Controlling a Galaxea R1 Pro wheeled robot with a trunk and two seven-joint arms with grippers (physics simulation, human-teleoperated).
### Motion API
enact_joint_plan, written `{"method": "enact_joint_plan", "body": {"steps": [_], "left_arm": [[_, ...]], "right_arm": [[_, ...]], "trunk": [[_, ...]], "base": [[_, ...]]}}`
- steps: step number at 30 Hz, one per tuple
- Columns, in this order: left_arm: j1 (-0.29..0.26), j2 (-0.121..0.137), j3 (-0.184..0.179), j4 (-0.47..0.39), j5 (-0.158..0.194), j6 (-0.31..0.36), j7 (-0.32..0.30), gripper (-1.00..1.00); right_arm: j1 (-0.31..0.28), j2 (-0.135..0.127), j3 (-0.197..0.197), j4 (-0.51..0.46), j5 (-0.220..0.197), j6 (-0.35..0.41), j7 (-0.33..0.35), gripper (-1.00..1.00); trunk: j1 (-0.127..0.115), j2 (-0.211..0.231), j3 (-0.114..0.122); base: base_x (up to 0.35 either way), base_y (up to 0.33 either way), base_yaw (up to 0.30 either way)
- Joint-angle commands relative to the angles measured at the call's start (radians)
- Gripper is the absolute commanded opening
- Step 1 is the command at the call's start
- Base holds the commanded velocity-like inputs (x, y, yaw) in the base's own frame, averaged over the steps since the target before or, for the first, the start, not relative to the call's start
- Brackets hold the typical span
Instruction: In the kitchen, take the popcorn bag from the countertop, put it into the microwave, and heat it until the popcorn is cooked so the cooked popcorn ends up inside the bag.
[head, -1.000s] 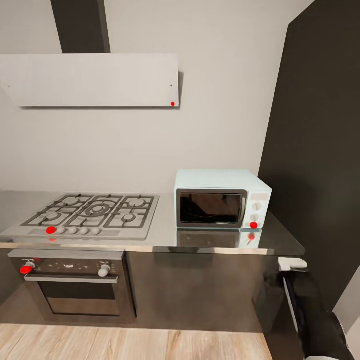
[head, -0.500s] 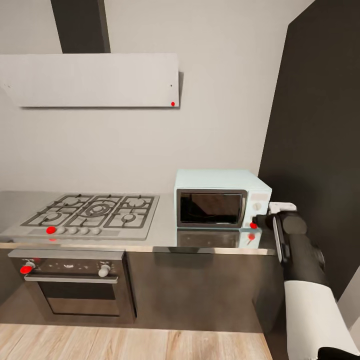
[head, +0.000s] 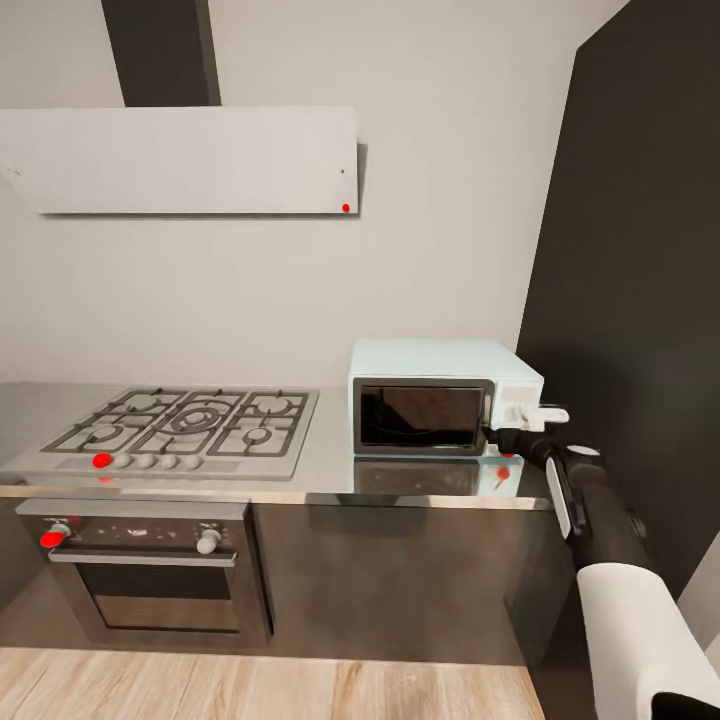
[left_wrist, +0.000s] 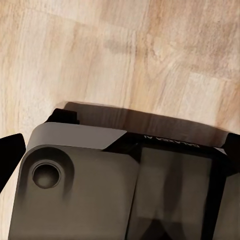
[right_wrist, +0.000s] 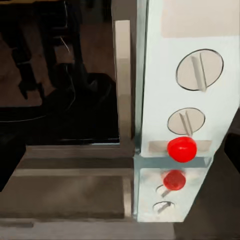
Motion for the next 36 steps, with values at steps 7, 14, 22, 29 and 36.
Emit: {"method": "enact_joint_plan", "body": {"steps": [7,14,22,29,36], "left_arm": [[0.000,0.000,-0.008,0.000,0.007,-0.003,0.004,1.00],[0.000,0.000,-0.008,0.000,0.007,-0.003,0.004,1.00],[0.000,-0.002,-0.008,-0.003,0.006,-0.003,0.004,1.00],[0.000,-0.001,-0.008,0.000,0.006,-0.003,0.004,1.00],[0.000,0.001,-0.008,0.000,0.007,-0.003,0.004,1.00]], "right_arm": [[0.017,-0.020,-0.080,0.144,0.019,-0.132,0.015,1.00],[0.017,-0.067,-0.084,0.204,0.022,-0.170,0.006,1.00],[0.017,-0.065,-0.084,0.234,0.020,-0.171,-0.002,1.00],[0.018,-0.060,-0.083,0.238,0.020,-0.171,-0.002,1.00],[0.018,-0.053,-0.081,0.240,0.020,-0.172,-0.005,1.00]], "trunk": [[0.000,-0.001,-0.001],[0.000,-0.001,-0.001],[0.000,-0.001,-0.001],[0.000,-0.001,-0.001],[0.000,-0.001,-0.001]], "base": [[0.000,0.000,0.000],[0.000,0.000,0.000],[0.000,-0.003,0.000],[0.000,-0.225,0.000],[0.000,-0.059,0.000]]}}
